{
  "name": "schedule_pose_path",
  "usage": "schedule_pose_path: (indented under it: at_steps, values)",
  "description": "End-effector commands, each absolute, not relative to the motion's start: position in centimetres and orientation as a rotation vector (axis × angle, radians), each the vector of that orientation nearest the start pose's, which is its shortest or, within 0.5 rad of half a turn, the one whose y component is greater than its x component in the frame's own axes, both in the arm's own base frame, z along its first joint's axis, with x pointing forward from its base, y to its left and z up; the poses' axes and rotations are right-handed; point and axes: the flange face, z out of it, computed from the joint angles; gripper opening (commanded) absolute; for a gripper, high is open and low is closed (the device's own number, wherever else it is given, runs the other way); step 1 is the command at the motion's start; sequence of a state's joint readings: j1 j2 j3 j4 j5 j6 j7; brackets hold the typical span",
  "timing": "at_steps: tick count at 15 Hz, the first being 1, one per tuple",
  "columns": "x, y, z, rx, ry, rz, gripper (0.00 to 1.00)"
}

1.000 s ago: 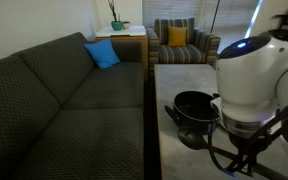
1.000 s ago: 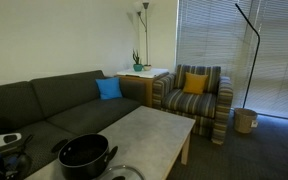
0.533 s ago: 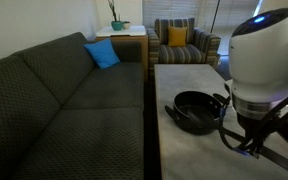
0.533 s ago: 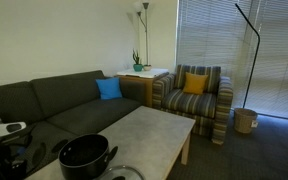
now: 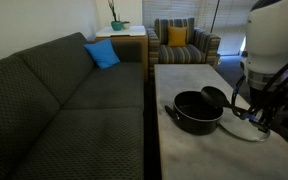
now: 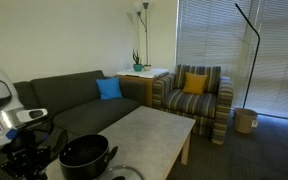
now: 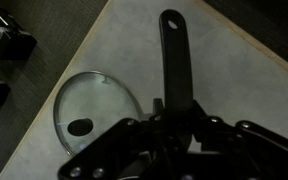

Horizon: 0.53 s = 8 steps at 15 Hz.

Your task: Put the black ladle inside the black pot

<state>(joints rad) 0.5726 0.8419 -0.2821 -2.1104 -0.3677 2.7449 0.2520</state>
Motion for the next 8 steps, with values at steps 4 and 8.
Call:
schedule_pose_path:
  at_steps: [4, 8]
  values:
    - [50.89, 12.18, 2.25, -3.396, -0.808, 0.212, 0.29]
    - [50.77, 12.44, 2.22, -3.391, -0.813, 0.220, 0.29]
